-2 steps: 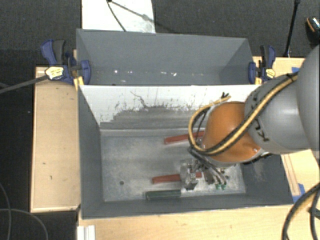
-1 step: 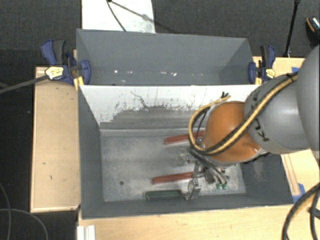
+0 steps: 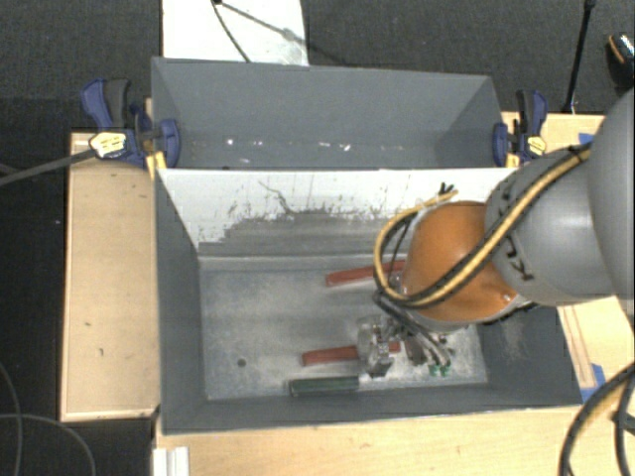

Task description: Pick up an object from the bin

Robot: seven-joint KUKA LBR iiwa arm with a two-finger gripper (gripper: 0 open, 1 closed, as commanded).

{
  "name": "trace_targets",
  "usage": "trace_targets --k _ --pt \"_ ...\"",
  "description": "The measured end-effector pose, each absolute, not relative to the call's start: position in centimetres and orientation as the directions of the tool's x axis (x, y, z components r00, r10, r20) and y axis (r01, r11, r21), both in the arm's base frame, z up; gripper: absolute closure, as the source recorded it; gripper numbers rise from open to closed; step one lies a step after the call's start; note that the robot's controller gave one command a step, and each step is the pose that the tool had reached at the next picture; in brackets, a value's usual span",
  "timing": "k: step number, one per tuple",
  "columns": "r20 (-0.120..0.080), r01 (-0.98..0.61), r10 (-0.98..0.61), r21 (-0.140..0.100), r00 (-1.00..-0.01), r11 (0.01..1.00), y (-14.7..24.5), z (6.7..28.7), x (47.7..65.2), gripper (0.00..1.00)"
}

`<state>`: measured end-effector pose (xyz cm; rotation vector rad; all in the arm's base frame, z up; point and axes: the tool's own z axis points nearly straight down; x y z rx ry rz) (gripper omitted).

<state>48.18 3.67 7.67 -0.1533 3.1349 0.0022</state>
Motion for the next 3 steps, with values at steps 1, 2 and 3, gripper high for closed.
trace_targets --k 1,2,3 --pt "-0.004 -0.096 -0.096 0.001 -0.995 0.995 3.7 7.7 48.2 0.0" --pt "-0.005 0.02 0.02 0.001 -1.0 1.0 2.9 7.0 52.8 0.0" --pt "-0.003 0.019 0.019 0.001 -1.0 1.0 2.9 7.1 52.7 1.0"
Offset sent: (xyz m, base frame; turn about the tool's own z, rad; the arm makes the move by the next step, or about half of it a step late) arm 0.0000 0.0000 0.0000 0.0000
